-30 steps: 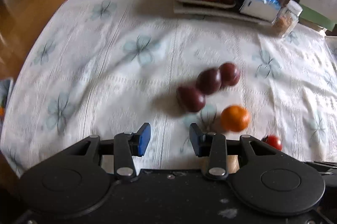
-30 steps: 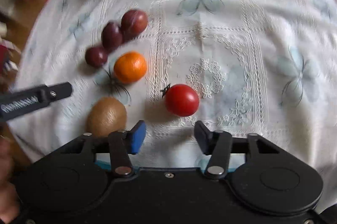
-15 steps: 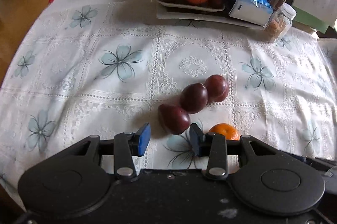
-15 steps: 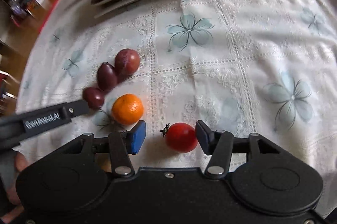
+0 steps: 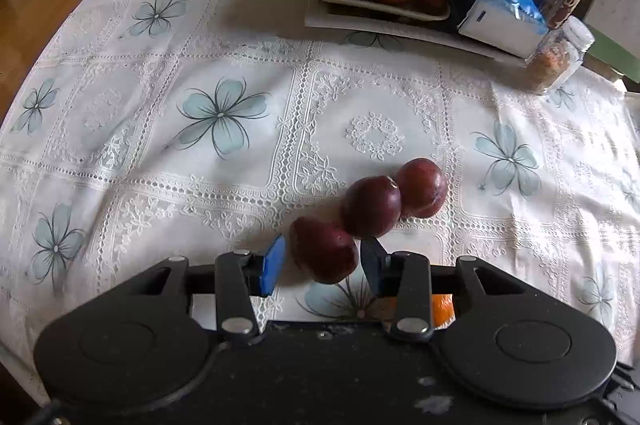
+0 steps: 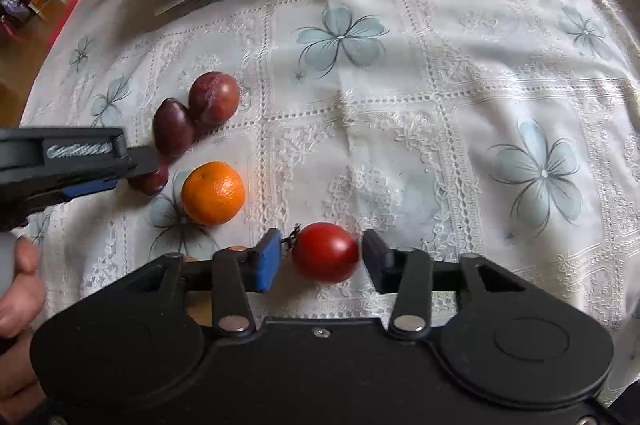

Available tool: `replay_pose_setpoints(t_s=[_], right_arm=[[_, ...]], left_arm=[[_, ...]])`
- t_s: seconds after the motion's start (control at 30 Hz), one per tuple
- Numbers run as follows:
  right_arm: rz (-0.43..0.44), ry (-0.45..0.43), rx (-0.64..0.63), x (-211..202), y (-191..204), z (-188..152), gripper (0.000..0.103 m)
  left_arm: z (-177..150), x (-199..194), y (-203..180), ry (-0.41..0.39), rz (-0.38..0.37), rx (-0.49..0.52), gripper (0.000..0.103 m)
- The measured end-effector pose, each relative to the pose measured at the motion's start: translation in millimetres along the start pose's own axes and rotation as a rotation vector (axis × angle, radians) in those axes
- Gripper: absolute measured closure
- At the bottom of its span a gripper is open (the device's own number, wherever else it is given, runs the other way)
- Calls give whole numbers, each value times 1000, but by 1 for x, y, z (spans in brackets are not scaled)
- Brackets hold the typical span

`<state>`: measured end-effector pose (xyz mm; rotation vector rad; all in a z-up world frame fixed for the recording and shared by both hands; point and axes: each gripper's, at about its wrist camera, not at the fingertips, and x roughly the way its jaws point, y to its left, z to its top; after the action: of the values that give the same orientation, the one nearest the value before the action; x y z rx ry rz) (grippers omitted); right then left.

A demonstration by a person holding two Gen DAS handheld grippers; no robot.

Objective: Organize fruits
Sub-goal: 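Close left gripper on the dark red plum while right gripper closes on the tomato, then carry the plum in left gripper and tomato in right gripper over the tray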

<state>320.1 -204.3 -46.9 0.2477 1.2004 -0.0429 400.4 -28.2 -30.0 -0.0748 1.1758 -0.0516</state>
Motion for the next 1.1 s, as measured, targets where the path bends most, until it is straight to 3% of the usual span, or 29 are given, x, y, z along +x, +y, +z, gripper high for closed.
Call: replay_pose_setpoints(t_s=[0.37,0.6,0.83,1.1], right_arm=[[10,-33,-22,-9,0,-4,53],[31,-94,-36,-25,-4,-10,53],[73,-157,-44,-50,-13,-28,53],[101,-267,-39,-88,-27,-76,53]], left_arm=[[-1,12,4,23,-12,-36,64],[-16,-20,5,-45,-17,-17,64],[-54,-65,8,-110,-51,10,64],[-131,-104,20,-155,-76,43,64]])
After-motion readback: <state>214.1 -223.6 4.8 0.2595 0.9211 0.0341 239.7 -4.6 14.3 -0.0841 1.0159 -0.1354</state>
